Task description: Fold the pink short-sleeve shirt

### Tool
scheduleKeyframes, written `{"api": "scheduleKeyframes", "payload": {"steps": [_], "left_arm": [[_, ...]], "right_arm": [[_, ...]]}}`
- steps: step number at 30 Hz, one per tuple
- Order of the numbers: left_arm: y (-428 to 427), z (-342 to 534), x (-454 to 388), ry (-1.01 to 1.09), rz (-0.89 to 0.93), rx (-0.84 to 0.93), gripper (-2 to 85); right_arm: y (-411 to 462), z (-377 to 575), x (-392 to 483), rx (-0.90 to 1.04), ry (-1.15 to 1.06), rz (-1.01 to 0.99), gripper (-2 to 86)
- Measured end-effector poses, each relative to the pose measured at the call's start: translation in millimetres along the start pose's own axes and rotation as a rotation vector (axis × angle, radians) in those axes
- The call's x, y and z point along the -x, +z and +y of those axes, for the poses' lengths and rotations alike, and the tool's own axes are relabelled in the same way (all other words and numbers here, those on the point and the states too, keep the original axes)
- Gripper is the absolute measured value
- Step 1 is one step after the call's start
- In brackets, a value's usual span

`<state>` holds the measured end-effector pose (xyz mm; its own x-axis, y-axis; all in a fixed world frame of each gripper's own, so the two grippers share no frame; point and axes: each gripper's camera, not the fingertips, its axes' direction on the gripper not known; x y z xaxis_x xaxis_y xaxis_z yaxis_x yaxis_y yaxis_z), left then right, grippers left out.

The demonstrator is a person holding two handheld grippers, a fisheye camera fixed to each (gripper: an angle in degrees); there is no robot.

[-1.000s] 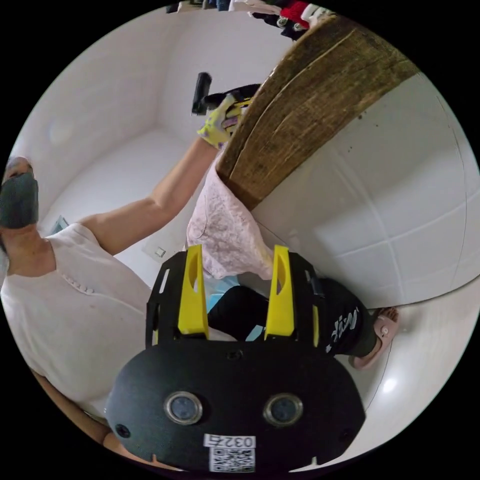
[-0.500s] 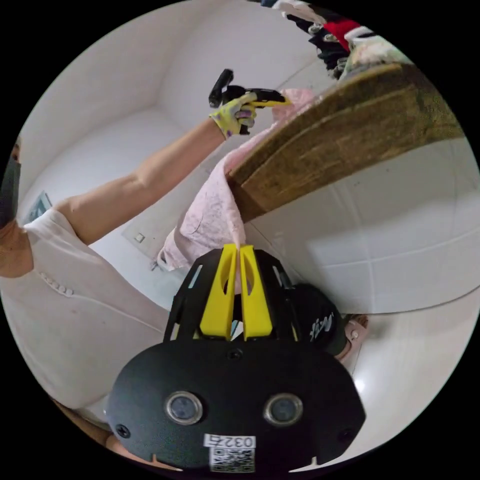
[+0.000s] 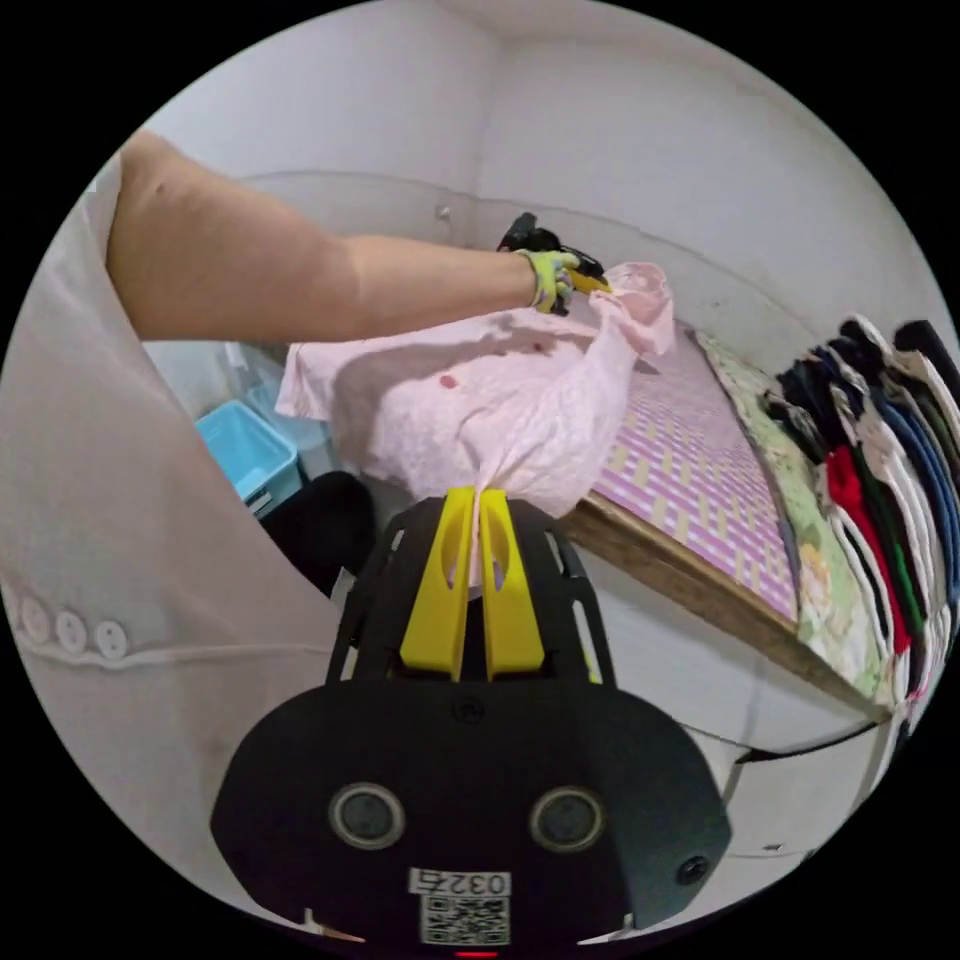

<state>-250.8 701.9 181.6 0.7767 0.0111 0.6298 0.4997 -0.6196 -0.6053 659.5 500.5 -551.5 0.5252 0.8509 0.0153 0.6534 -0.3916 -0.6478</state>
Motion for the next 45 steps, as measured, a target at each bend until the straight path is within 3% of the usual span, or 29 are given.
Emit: {"api": "scheduleKeyframes", "payload": {"steps": [7,8,11,17,22,26,27,33,37,39,41,45], "left_arm": [[-6.5,-2.6,72.9,-0.15,-0.047,0.099,-0.4],[-9.0,-4.5,78.5,-0.165,-0.049,0.082,0.4],[-21.1,-11.8,93.3,-0.175,-0.013,0.053,2.7],[-71.4,-6.3,80.5,-0.042,-0.065,-0.032,2.5],[-56.2,18.7,38.0,0.14,0.021,0.074,0.5],[13.5,27.6,14.8,0.215,-0.142,0.325,-0.8],[28.7,27.5,16.1,0.215,-0.174,0.36,-1.1],[68.3,29.9,29.9,0.242,-0.323,0.424,-0.9],[66.1,27.3,39.9,0.212,-0.245,0.428,-0.7],[50.3,21.6,46.2,0.168,-0.127,0.415,-0.2],[23.6,16.2,47.1,0.158,-0.029,0.328,0.6],[-19.7,-2.4,57.9,0.139,-0.149,0.154,3.8]], "right_arm": [[55.7,-5.7,-2.2,0.21,0.093,-0.076,3.0],[55.8,-3.3,-7.2,0.21,0.112,-0.169,5.6],[37.6,13.9,-35.9,0.138,0.218,-0.435,9.1],[-0.6,101.3,-138.8,-0.12,0.564,-0.459,10.1],[35.4,105.4,-188.2,-0.179,0.448,-0.671,12.4],[60.7,97.2,-189.7,-0.082,0.35,-0.939,6.0],[47.2,97.0,-178.7,-0.081,0.315,-0.939,1.1],[-38.5,115.8,-142.2,-0.201,0.403,-0.803,-0.6],[-40.6,119.2,-142.1,-0.149,0.473,-0.82,0.9],[-29.1,100.4,-138.3,0.082,0.416,-0.944,4.6],[-47.7,87.8,-144.4,0.133,0.416,-0.821,5.8],[-123.7,27.0,-187.7,-0.167,0.371,-0.715,5.5]]}}
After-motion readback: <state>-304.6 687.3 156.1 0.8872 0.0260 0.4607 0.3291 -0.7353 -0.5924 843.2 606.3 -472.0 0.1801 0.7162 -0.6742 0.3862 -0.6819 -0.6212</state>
